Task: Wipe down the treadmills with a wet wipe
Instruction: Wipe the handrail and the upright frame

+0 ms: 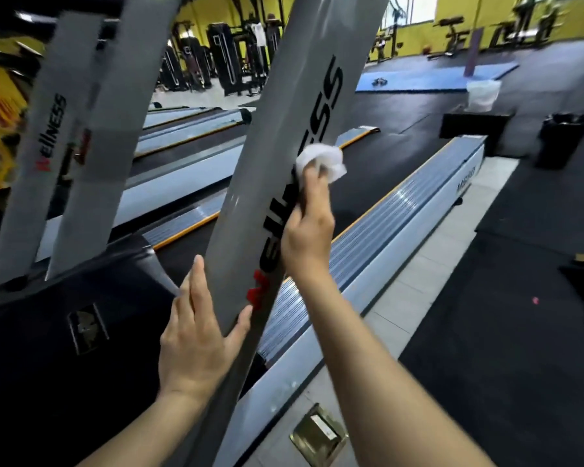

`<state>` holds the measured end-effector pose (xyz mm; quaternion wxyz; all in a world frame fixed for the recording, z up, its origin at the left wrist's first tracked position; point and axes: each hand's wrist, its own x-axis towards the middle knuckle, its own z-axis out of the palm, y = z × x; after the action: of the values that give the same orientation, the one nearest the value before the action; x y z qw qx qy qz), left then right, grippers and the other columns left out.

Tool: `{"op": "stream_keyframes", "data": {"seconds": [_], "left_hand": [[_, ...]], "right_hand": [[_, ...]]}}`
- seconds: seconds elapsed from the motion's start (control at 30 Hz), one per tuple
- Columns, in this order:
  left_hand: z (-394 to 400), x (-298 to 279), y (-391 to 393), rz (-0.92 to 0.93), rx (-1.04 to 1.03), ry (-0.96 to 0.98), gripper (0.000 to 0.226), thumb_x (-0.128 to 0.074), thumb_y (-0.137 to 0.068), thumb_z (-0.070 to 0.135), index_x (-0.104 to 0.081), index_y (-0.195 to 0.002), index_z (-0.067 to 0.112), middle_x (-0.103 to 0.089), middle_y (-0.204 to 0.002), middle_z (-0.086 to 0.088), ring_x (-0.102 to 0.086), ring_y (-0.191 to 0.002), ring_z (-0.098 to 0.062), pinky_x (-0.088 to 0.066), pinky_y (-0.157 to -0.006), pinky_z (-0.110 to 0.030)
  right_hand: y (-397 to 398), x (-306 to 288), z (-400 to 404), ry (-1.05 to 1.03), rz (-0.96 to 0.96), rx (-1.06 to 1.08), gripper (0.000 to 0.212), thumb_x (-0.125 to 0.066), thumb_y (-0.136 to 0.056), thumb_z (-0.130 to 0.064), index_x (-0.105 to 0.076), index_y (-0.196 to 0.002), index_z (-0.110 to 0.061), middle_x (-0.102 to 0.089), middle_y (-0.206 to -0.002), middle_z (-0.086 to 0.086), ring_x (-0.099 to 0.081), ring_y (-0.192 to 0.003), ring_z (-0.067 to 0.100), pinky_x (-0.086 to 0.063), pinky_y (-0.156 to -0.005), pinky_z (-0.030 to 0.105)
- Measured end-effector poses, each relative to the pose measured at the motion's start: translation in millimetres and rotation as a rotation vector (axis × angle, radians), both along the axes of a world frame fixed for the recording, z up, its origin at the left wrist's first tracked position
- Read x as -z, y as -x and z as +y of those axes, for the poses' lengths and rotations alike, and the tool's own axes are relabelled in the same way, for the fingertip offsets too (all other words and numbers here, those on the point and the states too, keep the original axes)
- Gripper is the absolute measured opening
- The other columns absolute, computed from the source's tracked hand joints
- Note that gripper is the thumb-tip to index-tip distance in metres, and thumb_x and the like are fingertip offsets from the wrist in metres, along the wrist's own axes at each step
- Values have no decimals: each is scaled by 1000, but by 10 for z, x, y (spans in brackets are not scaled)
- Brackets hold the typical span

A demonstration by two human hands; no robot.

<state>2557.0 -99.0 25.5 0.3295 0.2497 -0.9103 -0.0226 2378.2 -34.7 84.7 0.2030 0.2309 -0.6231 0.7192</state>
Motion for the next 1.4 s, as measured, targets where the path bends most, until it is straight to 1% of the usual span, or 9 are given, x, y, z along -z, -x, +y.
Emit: {"op": "stream_keyframes", "data": {"seconds": [0.23, 0.37, 0.47, 0.63, 0.77, 0.9, 1.1, 1.23, 1.4], "left_hand": [[38, 47, 11, 19, -11, 25, 107, -78, -81, 46, -19, -158, 3, -47, -144, -27, -59, -118, -50, -59, -72, -58], [39, 19, 16, 24, -25, 12, 102, -73, -86, 50, -18, -159, 5, -45, -147, -25, -57, -121, -49, -58, -74, -59], [49, 23, 19, 13, -45, 8, 103, -73, -85, 50, -18, -159, 5, -46, -147, -25, -57, -123, -48, -59, -73, -58], [42, 66, 31, 48, -62, 33, 104, -75, -83, 48, -18, -159, 5, -46, -148, -23, -55, -126, -44, -58, -79, -56], [44, 63, 50, 68, -77, 31, 107, -75, -82, 48, -16, -160, 7, -44, -150, -21, -52, -129, -41, -57, -85, -55], [61, 60, 32, 61, -77, 4, 108, -72, -84, 52, -7, -162, 14, -35, -157, -16, -47, -134, -39, -54, -91, -56], [114, 29, 44, 32, -116, 28, 107, -67, -89, 55, -2, -162, 11, -30, -161, -15, -46, -135, -38, -52, -99, -51], [121, 23, 41, 31, -97, 19, 106, -68, -89, 51, -2, -161, 12, -27, -164, -14, -43, -139, -35, -45, -108, -45], [58, 28, 13, -18, -80, -24, 113, -72, -76, 19, 0, -162, 10, -16, -168, -10, -28, -150, -27, -31, -121, -39]], "right_hand": [[-318, 526, 135, 38, -305, -108, 43, -43, -100, -1, -58, -137, -15, -69, -114, 6, -59, -92, 12, -34, -73, 24], [-928, 915, 236, -43, -351, -220, 28, -42, -103, -7, -59, -116, -25, -63, -85, -8, -58, -75, 8, -41, -68, 18], [-466, 483, 162, -7, -273, -117, 41, -41, -98, 3, -59, -131, -12, -62, -104, 1, -56, -92, 10, -38, -79, 4], [-15, 233, -3, 31, -184, -73, 67, -39, -91, 6, -43, -151, -23, -49, -151, 10, -49, -136, 25, -38, -110, 31], [-746, 1067, -42, 34, -280, -215, 53, -37, -100, -9, -47, -142, -39, -58, -140, -3, -57, -127, 18, -46, -106, 43], [-1143, 1384, 86, 23, -378, -280, 53, -42, -104, -10, -51, -119, -61, -66, -109, -24, -62, -100, -5, -50, -90, 27], [-288, 641, -17, 60, -149, -127, 65, -37, -89, 9, -43, -150, -13, -42, -148, -3, -26, -139, -11, -20, -114, 7], [-563, 925, -11, -26, 57, -219, 73, -45, -85, 17, -41, -150, -15, -31, -157, 8, -16, -150, 4, -19, -121, 23], [-989, 1493, 46, -170, 378, -338, 38, -54, -98, -2, -55, -136, -6, -45, -147, 14, -40, -142, 32, -38, -113, 50]]}}
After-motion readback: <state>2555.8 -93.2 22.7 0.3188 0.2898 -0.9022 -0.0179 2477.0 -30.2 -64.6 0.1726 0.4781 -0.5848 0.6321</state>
